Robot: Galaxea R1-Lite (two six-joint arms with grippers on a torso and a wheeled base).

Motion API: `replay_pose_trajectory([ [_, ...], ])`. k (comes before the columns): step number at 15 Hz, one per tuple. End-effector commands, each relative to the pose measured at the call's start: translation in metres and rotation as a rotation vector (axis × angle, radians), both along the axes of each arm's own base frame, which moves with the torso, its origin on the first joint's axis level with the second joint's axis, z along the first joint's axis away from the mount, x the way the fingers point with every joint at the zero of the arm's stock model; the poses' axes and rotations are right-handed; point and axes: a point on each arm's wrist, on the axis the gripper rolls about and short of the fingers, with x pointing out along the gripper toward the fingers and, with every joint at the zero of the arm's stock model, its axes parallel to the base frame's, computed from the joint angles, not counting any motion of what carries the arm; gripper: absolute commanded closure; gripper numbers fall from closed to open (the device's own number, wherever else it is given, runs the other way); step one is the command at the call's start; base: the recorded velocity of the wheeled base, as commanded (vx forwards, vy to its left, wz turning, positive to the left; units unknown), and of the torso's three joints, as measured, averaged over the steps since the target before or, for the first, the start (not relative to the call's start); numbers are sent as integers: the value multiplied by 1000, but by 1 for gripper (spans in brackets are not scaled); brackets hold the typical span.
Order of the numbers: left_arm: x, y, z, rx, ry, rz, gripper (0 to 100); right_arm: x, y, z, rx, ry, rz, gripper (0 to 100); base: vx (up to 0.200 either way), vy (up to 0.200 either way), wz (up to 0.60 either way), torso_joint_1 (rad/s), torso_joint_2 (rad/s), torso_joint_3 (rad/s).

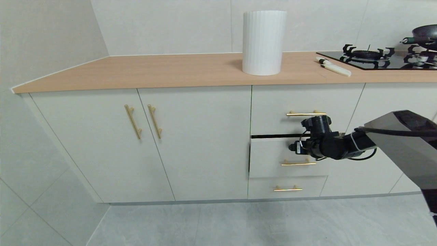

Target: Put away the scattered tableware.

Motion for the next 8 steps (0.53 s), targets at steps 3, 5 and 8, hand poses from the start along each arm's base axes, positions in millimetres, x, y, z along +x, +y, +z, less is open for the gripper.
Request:
replay_pose_trajectory([
  [3, 0, 0, 0, -1, 1, 0, 0, 10, 2, -15, 10, -73, -6, 0, 0, 0, 0, 0, 0, 0],
  [5, 0, 0, 0, -1, 1, 0, 0, 12, 2, -16, 14, -98, -9, 0, 0, 0, 0, 0, 0, 0],
  [8, 0, 0, 0, -1, 1, 0, 0, 17, 3, -21, 8, -129, -29, 0, 0, 0, 0, 0, 0, 0],
])
